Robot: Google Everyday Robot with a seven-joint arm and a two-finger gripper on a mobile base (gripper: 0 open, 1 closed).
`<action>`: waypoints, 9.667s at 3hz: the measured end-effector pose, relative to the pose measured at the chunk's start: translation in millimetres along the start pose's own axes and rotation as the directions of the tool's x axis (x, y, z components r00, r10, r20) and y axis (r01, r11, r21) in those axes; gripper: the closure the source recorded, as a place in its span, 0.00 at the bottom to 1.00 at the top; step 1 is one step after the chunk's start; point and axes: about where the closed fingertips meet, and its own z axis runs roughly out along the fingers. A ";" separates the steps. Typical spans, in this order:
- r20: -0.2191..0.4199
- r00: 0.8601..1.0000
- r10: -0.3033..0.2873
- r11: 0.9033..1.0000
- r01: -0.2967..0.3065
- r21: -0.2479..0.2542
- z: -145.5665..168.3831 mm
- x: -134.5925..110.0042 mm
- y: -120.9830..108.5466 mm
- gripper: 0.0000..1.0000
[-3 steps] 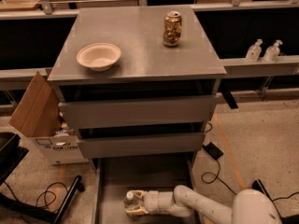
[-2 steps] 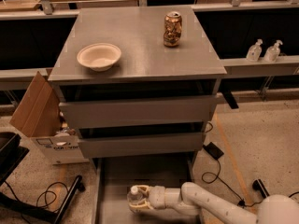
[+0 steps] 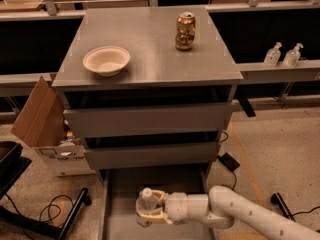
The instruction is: Pick blue plastic bottle from bottom drawer and place on counter
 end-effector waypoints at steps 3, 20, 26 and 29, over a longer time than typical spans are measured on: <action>-0.066 0.995 0.079 0.997 -0.077 0.024 2.4 -280.1 -25.5 1.00; -0.080 0.997 0.024 0.716 0.038 0.697 145.4 -496.6 -518.8 1.00; -0.053 0.997 0.054 0.715 -0.002 0.699 152.5 -479.2 -525.1 0.00; -0.165 0.981 0.103 0.759 0.030 0.650 102.6 -545.1 -468.0 0.00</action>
Offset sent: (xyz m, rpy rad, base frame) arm 0.0410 0.0260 0.3693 -0.1924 -0.0235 -0.0170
